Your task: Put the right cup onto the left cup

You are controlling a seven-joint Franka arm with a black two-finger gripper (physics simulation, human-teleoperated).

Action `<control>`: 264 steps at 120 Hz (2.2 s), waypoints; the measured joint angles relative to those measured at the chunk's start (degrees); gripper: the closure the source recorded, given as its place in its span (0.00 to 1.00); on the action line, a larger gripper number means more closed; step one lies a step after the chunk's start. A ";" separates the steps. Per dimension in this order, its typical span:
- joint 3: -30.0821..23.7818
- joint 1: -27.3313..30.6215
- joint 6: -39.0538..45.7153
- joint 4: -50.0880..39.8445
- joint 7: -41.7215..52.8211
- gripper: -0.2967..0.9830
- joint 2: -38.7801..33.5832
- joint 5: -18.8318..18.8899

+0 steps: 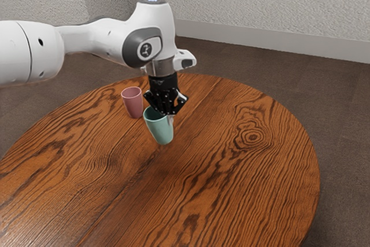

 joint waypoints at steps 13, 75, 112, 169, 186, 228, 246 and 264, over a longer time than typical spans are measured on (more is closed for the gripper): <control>1.87 0.22 -2.22 2.92 1.14 0.84 0.10 0.75; 10.90 1.97 -7.80 14.69 8.22 0.85 4.94 0.55; 11.50 4.33 -9.53 25.55 11.04 0.85 13.26 0.32; 11.48 9.37 -1.30 33.55 13.30 0.85 21.93 -2.79; 11.62 10.94 1.93 33.57 13.62 0.85 22.88 -2.94; 12.25 11.87 7.42 37.52 14.08 0.85 27.71 -3.59; 12.28 12.56 8.63 37.50 14.13 0.85 28.34 -3.74; 12.37 13.29 9.22 36.89 14.18 0.85 28.33 -3.79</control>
